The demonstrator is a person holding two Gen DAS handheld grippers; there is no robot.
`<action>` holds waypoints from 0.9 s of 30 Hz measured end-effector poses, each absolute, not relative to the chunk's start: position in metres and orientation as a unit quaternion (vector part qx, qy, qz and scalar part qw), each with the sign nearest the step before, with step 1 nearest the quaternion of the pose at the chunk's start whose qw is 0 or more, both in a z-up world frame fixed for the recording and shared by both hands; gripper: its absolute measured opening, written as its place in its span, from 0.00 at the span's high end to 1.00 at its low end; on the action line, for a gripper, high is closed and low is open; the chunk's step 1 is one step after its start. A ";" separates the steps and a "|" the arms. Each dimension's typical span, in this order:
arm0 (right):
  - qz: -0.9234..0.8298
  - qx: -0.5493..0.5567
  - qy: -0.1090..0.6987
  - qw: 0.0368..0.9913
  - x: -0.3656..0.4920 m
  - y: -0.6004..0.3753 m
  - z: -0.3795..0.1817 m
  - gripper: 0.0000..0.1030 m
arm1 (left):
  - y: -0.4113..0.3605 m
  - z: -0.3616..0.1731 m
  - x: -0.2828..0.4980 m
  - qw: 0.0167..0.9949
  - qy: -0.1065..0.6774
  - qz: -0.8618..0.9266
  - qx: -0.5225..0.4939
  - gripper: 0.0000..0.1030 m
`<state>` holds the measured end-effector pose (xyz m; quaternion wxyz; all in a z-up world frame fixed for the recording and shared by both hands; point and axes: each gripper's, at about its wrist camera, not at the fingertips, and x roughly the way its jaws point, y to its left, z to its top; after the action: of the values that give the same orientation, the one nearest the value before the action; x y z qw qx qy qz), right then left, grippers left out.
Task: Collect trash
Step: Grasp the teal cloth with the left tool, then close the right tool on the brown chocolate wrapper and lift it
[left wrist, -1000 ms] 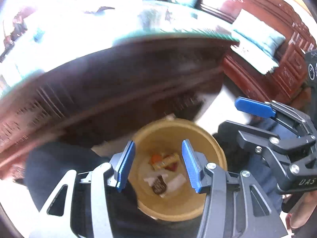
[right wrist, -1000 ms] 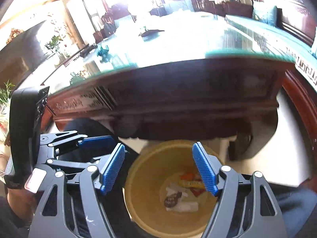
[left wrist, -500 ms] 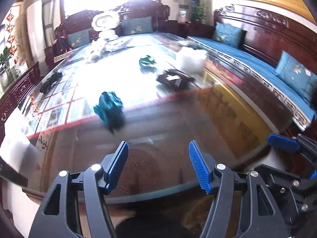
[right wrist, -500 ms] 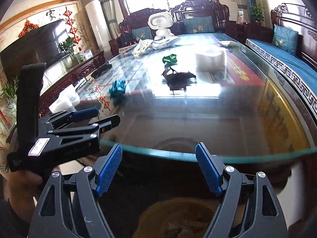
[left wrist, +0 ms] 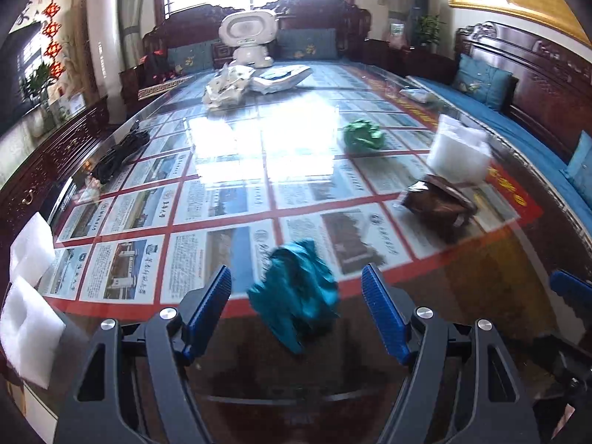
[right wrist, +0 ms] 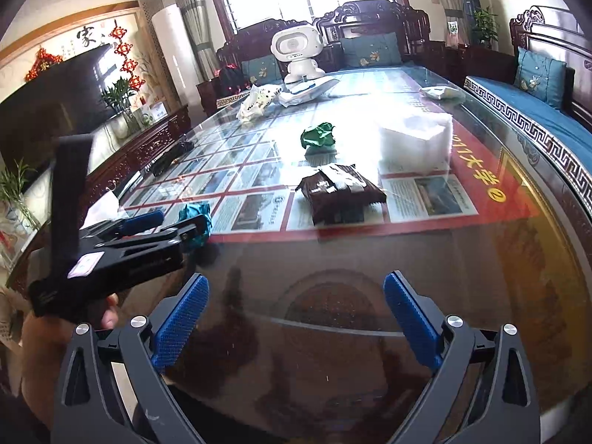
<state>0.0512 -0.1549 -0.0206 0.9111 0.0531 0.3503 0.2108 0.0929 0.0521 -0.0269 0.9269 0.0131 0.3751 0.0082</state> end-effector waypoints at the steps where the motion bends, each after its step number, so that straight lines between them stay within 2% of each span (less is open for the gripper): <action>1: 0.212 0.054 0.350 0.911 0.053 -0.155 -0.021 0.10 | 0.056 -0.030 0.101 0.926 0.376 0.021 0.018 0.30; 4: 0.213 0.054 0.355 0.909 0.059 -0.154 -0.025 0.10 | 0.060 -0.039 0.119 0.919 0.395 0.016 0.013 0.30; 5: 0.212 0.053 0.357 0.908 0.061 -0.153 -0.027 0.10 | 0.061 -0.041 0.123 0.916 0.402 0.011 0.006 0.35; 6: 0.207 0.051 0.360 0.908 0.063 -0.153 -0.029 0.10 | 0.062 -0.043 0.125 0.913 0.408 0.001 -0.003 0.52; 7: 0.201 0.049 0.363 0.908 0.065 -0.153 -0.030 0.10 | 0.061 -0.045 0.127 0.911 0.413 -0.002 -0.007 0.60; 12: 0.196 0.046 0.372 0.906 0.077 -0.153 -0.034 0.10 | 0.048 -0.044 0.125 0.910 0.415 -0.018 0.010 0.72; 22: 0.181 0.019 0.385 0.905 0.119 -0.147 -0.021 0.10 | 0.035 -0.039 0.126 0.909 0.414 -0.052 -0.006 0.74; 27: 0.163 -0.004 0.435 0.885 0.165 -0.132 -0.033 0.10 | 0.035 -0.036 0.126 0.910 0.412 -0.049 -0.011 0.74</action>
<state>0.1651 -0.1317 -0.0327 0.8854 -0.0044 0.4352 0.1635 0.1260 0.0349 -0.0359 0.9096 -0.0110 0.4125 -0.0494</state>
